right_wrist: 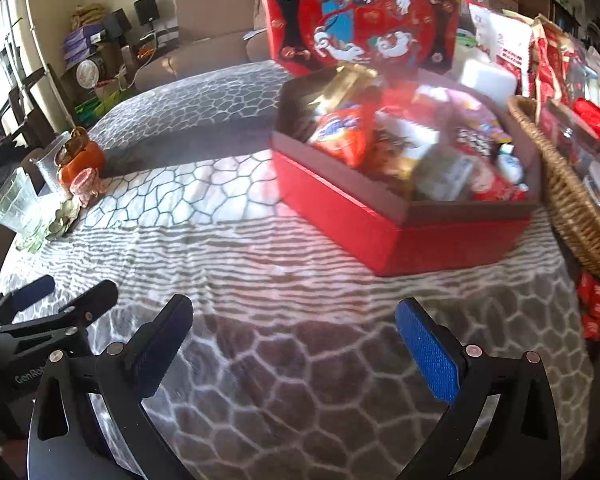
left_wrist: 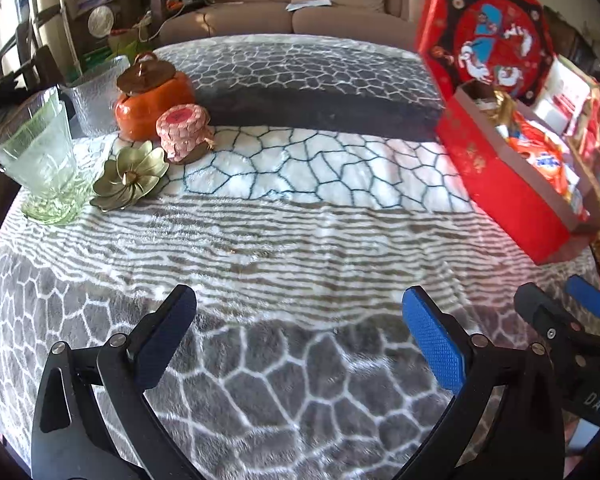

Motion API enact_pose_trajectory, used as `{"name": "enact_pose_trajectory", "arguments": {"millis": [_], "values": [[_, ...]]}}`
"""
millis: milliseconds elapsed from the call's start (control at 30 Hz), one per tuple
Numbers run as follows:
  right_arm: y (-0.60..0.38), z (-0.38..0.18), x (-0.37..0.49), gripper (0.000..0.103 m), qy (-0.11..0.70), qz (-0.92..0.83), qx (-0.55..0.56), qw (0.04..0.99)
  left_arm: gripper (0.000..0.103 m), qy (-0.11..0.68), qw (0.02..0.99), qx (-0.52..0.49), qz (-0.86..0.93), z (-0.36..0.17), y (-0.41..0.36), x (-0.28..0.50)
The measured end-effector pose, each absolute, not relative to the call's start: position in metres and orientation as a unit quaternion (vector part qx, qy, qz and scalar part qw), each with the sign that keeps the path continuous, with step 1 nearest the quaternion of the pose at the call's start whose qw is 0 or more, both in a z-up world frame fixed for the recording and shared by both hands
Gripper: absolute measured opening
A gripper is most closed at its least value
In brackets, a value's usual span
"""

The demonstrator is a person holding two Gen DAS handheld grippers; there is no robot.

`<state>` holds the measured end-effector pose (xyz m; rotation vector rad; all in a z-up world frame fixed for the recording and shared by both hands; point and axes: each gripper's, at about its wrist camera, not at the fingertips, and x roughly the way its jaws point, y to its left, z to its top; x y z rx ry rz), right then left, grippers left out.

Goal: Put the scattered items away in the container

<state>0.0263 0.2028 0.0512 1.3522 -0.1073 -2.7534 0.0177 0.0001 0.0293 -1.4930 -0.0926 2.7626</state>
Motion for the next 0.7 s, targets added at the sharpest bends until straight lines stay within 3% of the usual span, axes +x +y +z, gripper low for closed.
{"name": "enact_pose_trajectory", "arguments": {"millis": [700], "values": [[0.184, 0.013, 0.004, 0.103, 0.004, -0.892, 0.451, 0.000, 0.103, -0.013, -0.014, -0.468, 0.883, 0.000, -0.006, 0.002]]}}
